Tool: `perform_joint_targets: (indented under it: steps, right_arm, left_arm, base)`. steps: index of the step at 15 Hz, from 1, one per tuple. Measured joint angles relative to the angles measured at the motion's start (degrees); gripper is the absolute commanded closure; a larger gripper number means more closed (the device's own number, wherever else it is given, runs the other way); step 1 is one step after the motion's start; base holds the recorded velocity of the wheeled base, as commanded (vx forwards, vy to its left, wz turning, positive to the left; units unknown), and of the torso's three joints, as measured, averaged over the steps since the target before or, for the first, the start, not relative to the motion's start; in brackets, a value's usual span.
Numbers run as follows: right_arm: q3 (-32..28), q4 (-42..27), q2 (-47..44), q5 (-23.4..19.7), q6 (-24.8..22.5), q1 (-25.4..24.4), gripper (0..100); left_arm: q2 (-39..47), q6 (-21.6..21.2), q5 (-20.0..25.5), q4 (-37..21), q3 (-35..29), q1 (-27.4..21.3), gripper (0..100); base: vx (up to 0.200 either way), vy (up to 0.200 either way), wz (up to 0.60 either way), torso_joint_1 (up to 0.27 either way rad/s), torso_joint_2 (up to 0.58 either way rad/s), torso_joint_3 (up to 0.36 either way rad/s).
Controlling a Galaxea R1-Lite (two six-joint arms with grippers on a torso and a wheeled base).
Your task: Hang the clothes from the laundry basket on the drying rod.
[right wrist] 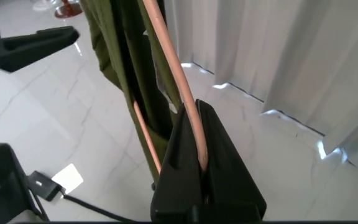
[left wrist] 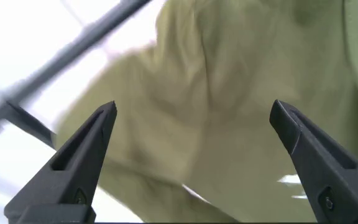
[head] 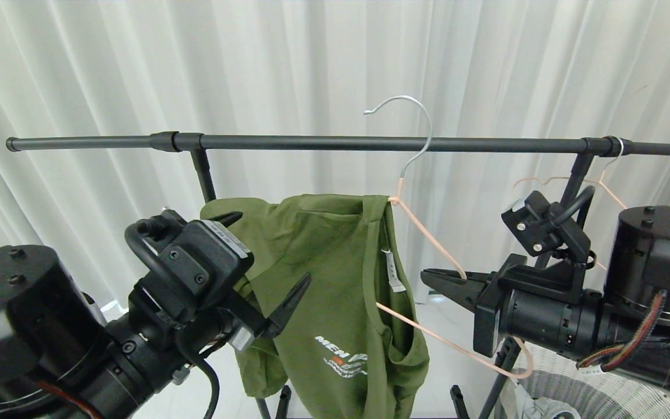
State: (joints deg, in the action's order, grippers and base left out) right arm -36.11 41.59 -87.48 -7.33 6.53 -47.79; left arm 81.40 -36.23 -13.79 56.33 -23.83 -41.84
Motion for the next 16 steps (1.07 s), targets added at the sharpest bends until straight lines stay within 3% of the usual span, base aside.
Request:
perform_joint_targets:
  steps: [8, 16]
  right_arm:
    - [-0.8, -0.9, -0.3, -0.2, -2.9, -0.1, 100]
    - [-1.4, -0.8, -0.7, -4.9, -5.4, -1.9, 100]
  left_arm:
    - [-0.3, -1.7, 1.2, 1.4, -4.5, 1.5, 0]
    - [3.9, -2.6, 3.2, 1.2, -8.4, 6.4, 0]
  base:
    - [0.000, 0.000, 0.00, 0.000, 0.00, 0.000]
    - [0.000, 0.000, 0.00, 0.000, 0.00, 0.000]
